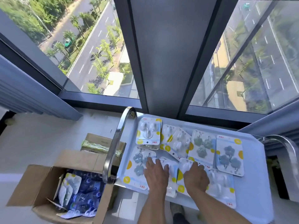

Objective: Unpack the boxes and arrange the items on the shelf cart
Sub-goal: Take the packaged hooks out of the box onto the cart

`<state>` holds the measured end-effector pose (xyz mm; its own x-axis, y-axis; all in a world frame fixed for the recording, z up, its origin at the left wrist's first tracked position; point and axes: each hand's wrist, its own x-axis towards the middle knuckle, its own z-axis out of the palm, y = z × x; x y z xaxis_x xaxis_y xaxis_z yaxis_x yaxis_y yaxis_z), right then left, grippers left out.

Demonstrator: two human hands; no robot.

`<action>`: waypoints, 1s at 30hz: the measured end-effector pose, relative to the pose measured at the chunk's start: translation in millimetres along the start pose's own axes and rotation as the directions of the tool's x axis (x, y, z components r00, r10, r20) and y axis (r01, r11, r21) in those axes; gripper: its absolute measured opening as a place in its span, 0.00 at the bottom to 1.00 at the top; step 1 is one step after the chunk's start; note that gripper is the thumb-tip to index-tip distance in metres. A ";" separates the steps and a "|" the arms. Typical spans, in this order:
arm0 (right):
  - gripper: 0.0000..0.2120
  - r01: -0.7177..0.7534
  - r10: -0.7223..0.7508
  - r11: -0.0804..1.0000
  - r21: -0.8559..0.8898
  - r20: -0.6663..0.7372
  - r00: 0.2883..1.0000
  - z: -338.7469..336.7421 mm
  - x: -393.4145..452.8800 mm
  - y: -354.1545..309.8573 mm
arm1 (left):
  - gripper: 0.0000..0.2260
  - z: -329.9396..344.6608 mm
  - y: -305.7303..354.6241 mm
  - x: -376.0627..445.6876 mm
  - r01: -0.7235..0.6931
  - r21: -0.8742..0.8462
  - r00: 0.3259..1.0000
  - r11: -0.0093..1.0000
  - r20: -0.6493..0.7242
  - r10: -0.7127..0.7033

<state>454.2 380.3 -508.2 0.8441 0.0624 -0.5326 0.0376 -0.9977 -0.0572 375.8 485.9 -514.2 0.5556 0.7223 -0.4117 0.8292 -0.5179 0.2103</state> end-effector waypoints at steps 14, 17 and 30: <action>0.15 0.124 -0.359 0.682 0.721 0.182 0.915 19.0 -62.7 -241.3 | 0.18 -108.8 -123.3 58.9 0.292 -0.194 0.924 0.936 -0.195 -0.329; 0.16 0.143 -0.318 0.723 0.676 0.142 0.937 34.1 -81.9 -277.3 | 0.10 -112.3 -165.7 69.2 0.163 -0.348 0.986 0.923 0.015 -0.168; 0.16 0.198 -0.264 0.857 0.476 0.074 0.962 55.4 -107.3 -376.0 | 0.09 -140.7 -250.8 105.5 0.088 -0.610 0.996 0.788 0.081 -0.048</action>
<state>319.9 750.2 -476.3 0.7621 0.3251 -0.5600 -0.0553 -0.8290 -0.5565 235.0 756.5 -485.6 0.5083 0.7071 -0.4916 0.7393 -0.0655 0.6702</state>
